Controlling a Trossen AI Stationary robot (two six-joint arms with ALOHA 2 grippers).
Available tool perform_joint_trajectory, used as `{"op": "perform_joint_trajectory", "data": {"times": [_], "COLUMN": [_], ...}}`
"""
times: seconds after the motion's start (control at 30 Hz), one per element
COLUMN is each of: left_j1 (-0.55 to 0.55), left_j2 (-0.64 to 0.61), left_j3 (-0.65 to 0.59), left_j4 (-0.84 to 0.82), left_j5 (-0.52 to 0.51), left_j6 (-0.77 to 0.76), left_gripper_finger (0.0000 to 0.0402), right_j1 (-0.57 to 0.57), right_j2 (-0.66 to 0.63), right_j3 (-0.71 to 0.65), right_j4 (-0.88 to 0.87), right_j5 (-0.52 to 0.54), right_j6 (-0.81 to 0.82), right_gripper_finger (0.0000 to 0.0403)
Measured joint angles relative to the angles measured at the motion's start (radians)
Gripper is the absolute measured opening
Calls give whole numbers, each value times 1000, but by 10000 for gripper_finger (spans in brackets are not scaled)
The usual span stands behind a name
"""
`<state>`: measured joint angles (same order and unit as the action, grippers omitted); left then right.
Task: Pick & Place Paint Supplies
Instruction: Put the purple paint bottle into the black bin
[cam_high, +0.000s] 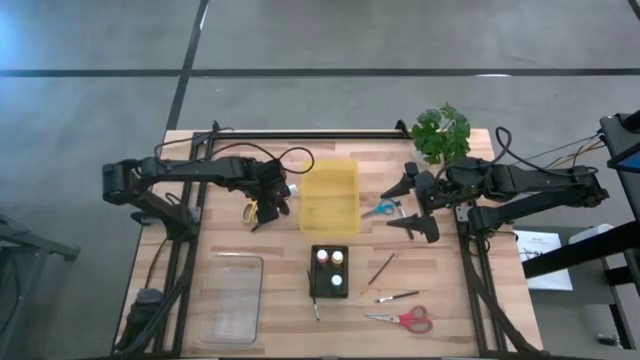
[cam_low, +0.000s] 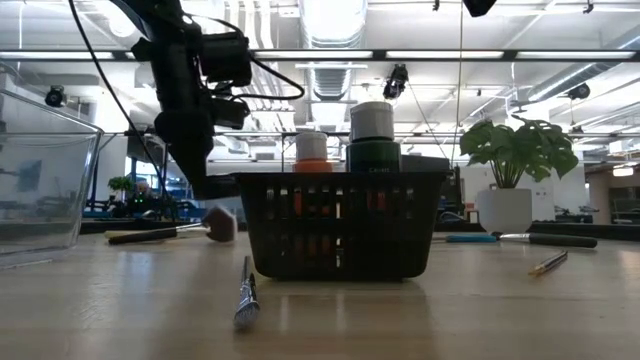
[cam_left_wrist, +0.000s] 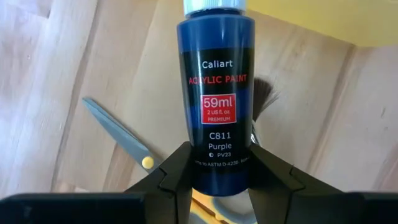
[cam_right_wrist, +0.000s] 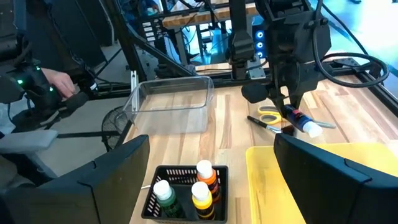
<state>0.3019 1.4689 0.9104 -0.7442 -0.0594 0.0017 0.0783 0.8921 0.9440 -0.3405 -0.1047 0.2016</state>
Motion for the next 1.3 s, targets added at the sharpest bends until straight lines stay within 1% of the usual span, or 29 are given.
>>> {"op": "perform_joint_trajectory", "data": {"times": [0.13,0.33,0.43,0.57,0.67,0.77,0.87,0.97,1.03,1.17,1.3], "left_j1": [0,0,0,0,0,-1,-6,-10,-10,-10,-2], "left_j2": [0,0,0,0,0,0,0,1,1,1,1], "left_j3": [0,0,0,0,0,0,0,5,9,8,9], "left_j4": [-6,-17,-17,-21,-43,-67,-80,-79,-47,71,157], "left_j5": [-24,-26,-26,-12,34,113,180,182,140,-13,-97], "left_j6": [-4,-3,-6,-26,-29,-22,-8,5,28,93,164], "left_gripper_finger": [125,131,150,189,218,240,250,252,252,253,253], "right_j1": [0,0,0,0,0,0,0,0,0,0,0], "right_j2": [0,0,0,0,0,0,0,0,0,0,0], "right_j3": [0,0,0,0,0,0,0,0,0,0,0], "right_j4": [0,0,0,0,0,-1,0,0,0,0,0], "right_j5": [0,0,-1,-1,-2,-2,-3,-3,-3,-4,-4], "right_j6": [0,0,0,0,0,-2,-4,-8,-11,-19,-18], "right_gripper_finger": [343,343,343,343,343,343,343,343,343,343,343]}}
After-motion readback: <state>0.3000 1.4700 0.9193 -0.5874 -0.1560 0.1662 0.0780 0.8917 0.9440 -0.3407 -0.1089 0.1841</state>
